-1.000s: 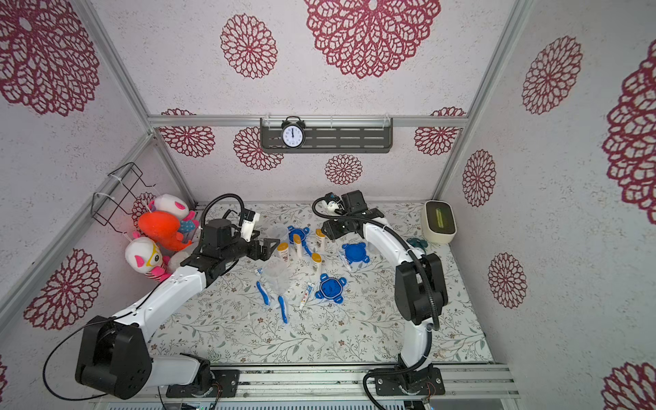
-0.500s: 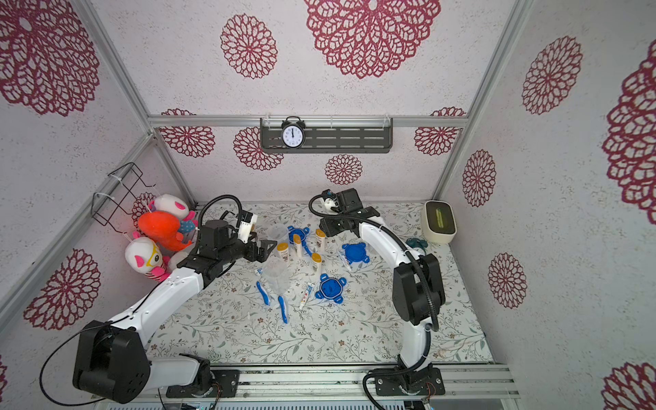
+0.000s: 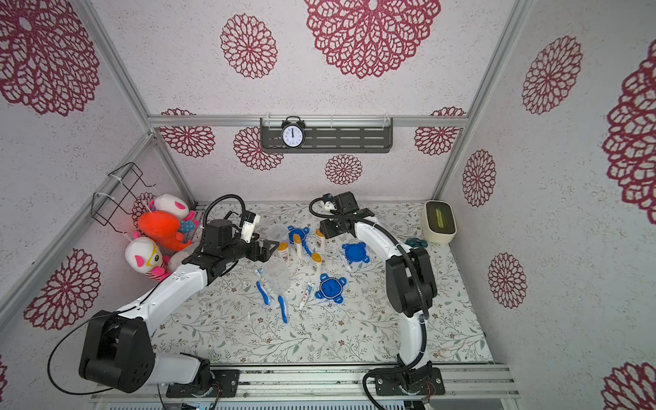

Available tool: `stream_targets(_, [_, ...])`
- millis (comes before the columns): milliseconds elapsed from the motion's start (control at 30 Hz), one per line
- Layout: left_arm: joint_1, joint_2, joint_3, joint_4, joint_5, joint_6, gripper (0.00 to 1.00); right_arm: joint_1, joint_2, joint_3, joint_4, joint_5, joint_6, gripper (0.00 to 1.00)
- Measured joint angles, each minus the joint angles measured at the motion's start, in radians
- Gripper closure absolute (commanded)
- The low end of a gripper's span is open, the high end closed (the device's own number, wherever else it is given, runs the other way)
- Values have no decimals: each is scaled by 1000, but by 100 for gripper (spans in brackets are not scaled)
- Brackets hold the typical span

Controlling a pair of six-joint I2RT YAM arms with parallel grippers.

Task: Pack away toiletry kits
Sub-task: Pick up the toiletry item from the center of the board.

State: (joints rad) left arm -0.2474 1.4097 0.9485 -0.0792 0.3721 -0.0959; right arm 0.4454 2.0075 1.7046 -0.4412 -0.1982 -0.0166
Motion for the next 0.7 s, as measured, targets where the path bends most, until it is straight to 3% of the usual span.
stream_targets(433, [0, 39, 40, 13, 0, -9, 3, 3, 40, 15, 18, -36, -13, 45])
stream_targets(700, [0, 39, 40, 16, -5, -20, 4, 3, 134, 102, 19, -76, -37, 58])
